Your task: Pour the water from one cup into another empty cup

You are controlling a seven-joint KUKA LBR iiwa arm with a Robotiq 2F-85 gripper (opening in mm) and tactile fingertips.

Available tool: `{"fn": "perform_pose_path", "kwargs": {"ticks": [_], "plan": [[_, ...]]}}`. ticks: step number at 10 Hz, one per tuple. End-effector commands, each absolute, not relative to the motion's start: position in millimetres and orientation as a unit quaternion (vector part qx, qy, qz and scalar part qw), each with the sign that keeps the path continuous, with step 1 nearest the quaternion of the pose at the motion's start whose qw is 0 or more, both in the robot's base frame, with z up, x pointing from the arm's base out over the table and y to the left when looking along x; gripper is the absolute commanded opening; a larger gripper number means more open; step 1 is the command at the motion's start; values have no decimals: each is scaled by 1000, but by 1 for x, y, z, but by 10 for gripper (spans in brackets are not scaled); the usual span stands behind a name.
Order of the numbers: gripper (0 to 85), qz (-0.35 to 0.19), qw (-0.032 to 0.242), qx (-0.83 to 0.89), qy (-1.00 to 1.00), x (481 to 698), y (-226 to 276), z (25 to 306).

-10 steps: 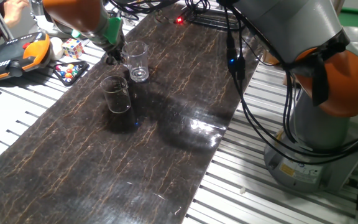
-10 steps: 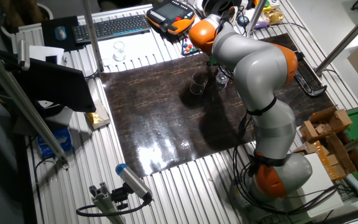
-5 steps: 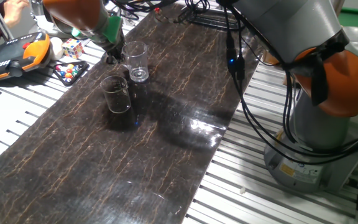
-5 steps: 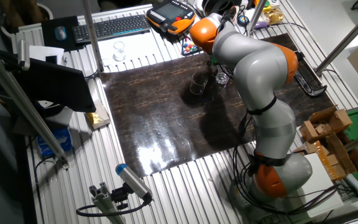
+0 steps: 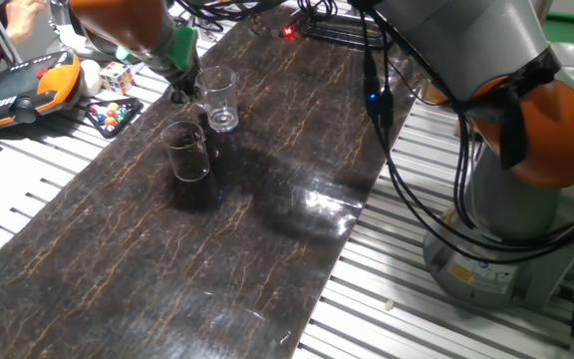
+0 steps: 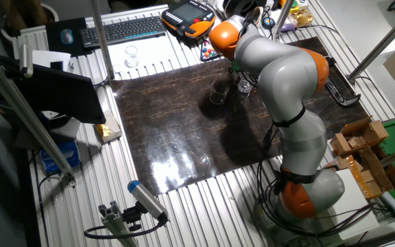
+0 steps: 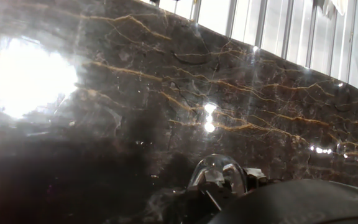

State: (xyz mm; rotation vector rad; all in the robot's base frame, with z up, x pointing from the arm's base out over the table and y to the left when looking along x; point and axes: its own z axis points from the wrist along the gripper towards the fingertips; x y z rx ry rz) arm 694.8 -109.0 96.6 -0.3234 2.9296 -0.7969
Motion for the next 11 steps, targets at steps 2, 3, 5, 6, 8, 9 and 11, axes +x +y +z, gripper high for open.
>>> {"fn": "perform_pose_path", "kwargs": {"ticks": [2,3,5,6,8,9,11], "plan": [[7,-263,46,-107,958,695,-108,100],[7,-265,46,-109,957,695,-108,101],[7,-270,49,-110,955,695,-106,100],[7,-272,48,-111,955,695,-106,100],[7,-275,45,-114,954,695,-106,101],[7,-279,39,-120,952,696,-105,102],[7,-284,34,-126,950,696,-105,102]]}}
